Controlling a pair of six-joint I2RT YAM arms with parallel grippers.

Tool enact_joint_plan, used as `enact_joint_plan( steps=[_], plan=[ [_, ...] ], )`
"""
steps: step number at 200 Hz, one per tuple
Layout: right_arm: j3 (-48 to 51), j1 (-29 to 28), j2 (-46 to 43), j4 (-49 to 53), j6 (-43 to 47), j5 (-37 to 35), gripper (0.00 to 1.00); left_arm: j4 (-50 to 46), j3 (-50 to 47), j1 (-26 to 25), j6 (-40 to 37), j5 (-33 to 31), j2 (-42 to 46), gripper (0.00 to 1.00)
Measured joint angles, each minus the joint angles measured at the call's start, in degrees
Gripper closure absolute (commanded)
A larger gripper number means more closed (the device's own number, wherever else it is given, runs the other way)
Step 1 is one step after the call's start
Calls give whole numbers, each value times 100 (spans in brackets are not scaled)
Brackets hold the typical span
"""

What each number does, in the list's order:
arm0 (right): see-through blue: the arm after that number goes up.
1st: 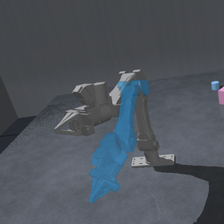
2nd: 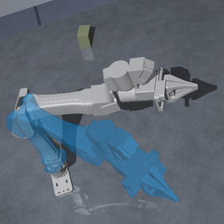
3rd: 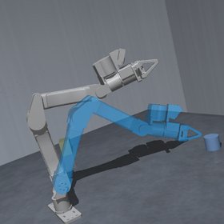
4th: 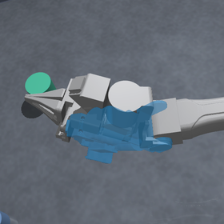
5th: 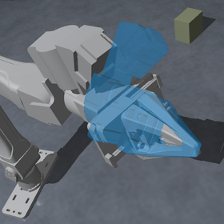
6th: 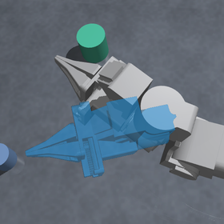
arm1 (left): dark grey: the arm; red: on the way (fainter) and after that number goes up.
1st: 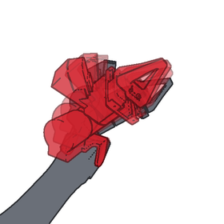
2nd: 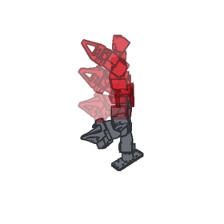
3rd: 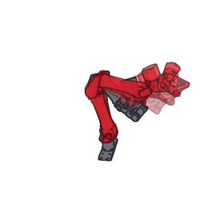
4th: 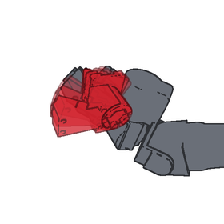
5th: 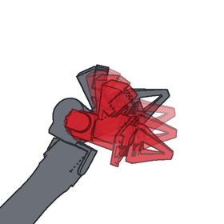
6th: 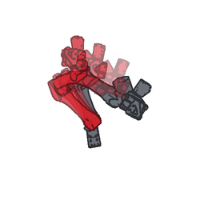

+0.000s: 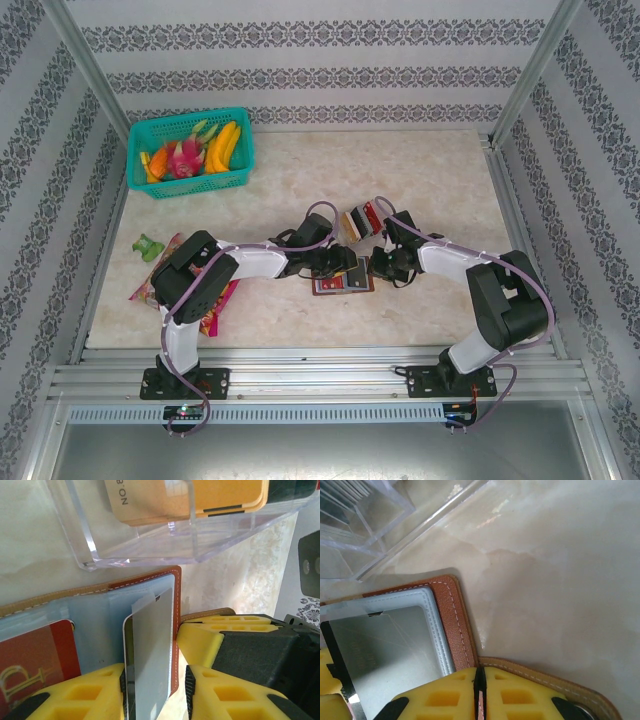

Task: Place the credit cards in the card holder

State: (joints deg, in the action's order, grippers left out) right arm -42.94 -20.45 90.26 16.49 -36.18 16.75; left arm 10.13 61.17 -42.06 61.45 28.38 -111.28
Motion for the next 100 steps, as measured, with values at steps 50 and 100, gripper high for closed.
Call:
enact_joint_plan(
  steps=[50,100],
  plan=[
    [-2,0,-278,168,20,0,80,-756,-2,-35,-295,-538,396,55],
    [-33,-7,-678,175,44,142,78,-1276,-7,-35,-634,-1060,1145,53]
  ],
)
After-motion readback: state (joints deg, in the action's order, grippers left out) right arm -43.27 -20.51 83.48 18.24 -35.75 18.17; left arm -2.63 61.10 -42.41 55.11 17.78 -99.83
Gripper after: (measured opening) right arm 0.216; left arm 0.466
